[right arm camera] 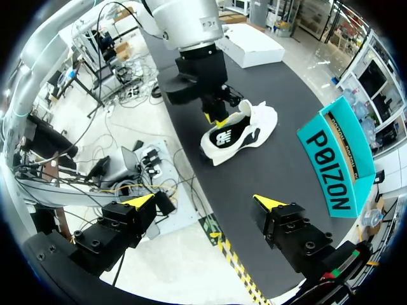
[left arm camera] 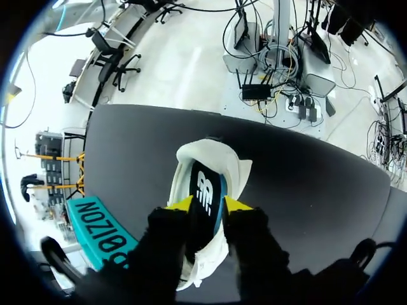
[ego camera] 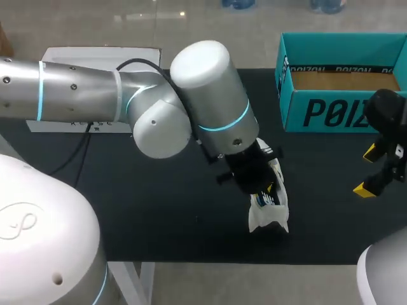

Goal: Take the shoe out of the shoebox, open the shoe tongue, remove and reinsert the insole, then place the shoe into the shoebox

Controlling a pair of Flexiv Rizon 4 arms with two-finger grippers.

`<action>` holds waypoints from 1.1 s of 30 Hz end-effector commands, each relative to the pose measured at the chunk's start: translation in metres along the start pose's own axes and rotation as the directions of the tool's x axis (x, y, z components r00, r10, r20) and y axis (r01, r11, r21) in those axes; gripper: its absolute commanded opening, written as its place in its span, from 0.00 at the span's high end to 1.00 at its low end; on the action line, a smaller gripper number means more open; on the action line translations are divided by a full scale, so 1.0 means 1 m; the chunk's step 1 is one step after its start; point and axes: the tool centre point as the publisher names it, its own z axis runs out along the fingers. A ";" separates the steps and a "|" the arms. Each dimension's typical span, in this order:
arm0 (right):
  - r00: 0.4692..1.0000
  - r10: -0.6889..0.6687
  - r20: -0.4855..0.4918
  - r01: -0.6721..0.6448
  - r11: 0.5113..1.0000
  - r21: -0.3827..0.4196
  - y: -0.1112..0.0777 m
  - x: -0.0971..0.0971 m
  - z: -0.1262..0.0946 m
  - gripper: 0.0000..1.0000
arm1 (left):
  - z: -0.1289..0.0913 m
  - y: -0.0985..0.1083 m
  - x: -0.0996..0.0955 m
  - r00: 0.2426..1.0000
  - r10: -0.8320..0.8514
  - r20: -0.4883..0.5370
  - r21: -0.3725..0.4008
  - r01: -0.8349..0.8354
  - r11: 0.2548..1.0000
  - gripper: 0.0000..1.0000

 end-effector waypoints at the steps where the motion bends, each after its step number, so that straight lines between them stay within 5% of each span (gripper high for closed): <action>1: 1.000 0.001 -0.006 -0.001 1.000 0.009 0.004 -0.002 0.000 0.00 | 0.006 0.004 -0.004 0.999 -0.001 -0.033 0.014 0.001 1.000 1.00; 9: 1.000 0.001 -0.006 -0.001 1.000 0.009 0.004 -0.002 0.000 0.00 | 0.018 0.006 0.009 0.989 0.002 -0.148 0.027 0.002 1.000 1.00; 33: 1.000 0.001 -0.006 -0.001 1.000 0.009 0.004 -0.002 0.000 0.00 | 0.030 -0.002 0.005 0.970 0.048 -0.238 0.048 -0.038 0.998 1.00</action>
